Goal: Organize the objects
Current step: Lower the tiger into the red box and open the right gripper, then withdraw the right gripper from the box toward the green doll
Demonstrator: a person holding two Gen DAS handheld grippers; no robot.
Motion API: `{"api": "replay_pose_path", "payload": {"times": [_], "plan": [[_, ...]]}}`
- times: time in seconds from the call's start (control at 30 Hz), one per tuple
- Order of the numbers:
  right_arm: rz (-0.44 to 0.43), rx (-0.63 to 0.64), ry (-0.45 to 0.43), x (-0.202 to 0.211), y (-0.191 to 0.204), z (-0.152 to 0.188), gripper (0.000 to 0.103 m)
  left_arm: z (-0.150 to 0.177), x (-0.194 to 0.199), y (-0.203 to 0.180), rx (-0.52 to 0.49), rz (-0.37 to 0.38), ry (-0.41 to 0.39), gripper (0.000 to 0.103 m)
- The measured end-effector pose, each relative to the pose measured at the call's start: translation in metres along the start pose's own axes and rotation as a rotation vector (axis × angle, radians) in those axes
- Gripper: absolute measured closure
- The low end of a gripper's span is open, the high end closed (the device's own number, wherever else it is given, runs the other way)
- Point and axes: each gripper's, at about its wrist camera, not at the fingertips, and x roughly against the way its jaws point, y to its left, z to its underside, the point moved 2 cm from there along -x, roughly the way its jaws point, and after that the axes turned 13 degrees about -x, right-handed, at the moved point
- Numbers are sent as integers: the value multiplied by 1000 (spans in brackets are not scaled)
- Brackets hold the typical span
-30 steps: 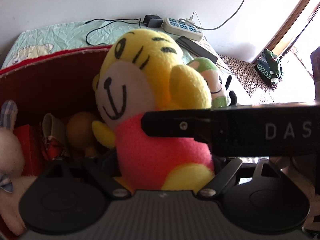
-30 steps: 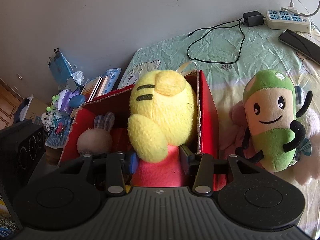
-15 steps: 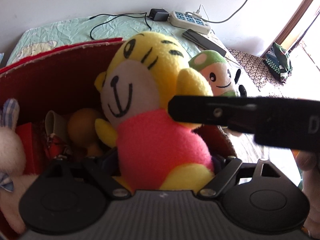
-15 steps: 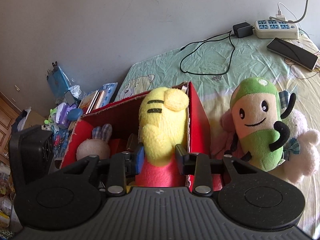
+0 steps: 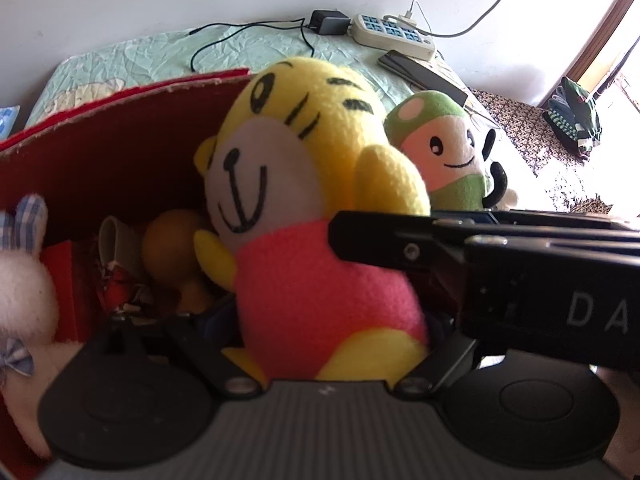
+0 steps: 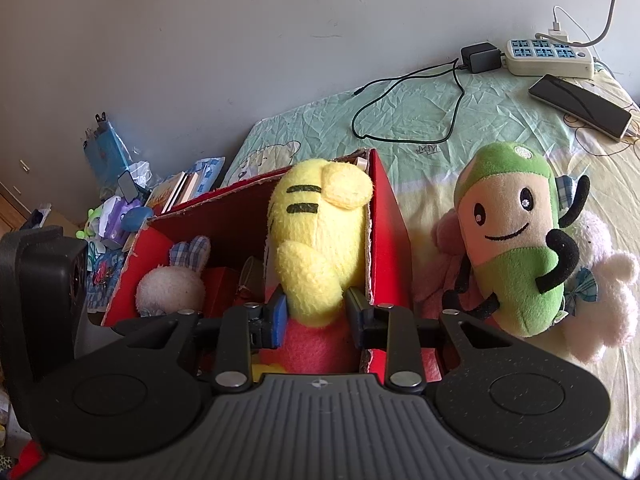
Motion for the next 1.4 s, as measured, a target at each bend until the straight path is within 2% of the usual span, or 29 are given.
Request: {"api": "replay_pose_path", "payload": {"times": [0.4,0.67,1.13,1.4], "plan": [[-27,-27,4,9,-4,9,72,-1,17,-16,-47,-78,-22,15],[-50,-63,12,19,-7,17,71,3,30,-19,-18,-126,-32,15],[-133,-85,-14,51,-10,28,68,14,67,-43,-33,-302,-73,15],[-164,-57,2,63,-15,32,68,20,76,-57,3,-333,-61,15]]}}
